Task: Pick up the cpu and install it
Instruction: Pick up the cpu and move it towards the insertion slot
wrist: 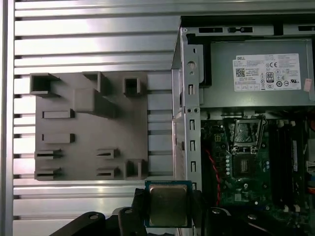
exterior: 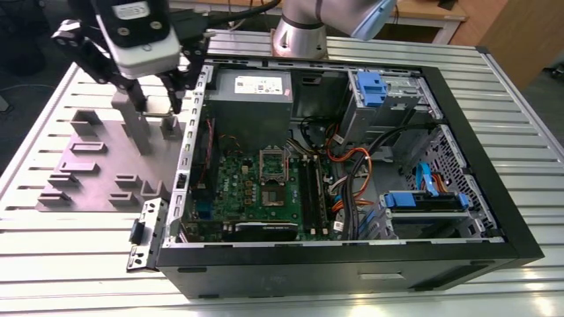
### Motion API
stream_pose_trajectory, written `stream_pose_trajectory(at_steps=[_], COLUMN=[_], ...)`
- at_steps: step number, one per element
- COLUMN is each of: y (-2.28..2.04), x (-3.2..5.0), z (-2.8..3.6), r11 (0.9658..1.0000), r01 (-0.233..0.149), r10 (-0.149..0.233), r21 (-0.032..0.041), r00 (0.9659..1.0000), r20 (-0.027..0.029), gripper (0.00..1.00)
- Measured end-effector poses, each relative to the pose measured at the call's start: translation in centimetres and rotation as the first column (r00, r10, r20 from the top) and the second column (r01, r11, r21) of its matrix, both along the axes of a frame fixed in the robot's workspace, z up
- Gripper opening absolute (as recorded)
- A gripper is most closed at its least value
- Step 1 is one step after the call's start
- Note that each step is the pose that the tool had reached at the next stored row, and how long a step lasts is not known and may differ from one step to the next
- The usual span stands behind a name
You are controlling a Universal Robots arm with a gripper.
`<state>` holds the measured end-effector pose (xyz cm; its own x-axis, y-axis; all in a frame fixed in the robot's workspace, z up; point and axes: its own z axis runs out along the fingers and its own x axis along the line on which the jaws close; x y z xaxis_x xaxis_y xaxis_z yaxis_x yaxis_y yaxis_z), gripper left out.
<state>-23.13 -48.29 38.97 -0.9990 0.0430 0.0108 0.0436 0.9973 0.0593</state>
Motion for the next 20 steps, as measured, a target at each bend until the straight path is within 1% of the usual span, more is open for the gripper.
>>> stream_pose_trajectory(at_steps=[13, 15, 16, 20], y=[0.00, 0.00, 0.00, 0.00], x=[5.83, 6.41, 6.55, 6.66], z=[-0.58, -0.64, -0.64, -0.66], r11=[1.0000, 1.0000, 1.0000, 1.0000], r01=[0.000, 0.000, 0.000, 0.000], r10=[0.000, 0.000, 0.000, 0.000], r21=[0.0001, 0.0002, 0.0001, 0.0001], r00=[1.0000, 1.0000, 1.0000, 1.0000], r20=[0.0001, 0.0001, 0.0001, 0.0001], gripper=[0.47, 0.47, 0.47, 0.47])
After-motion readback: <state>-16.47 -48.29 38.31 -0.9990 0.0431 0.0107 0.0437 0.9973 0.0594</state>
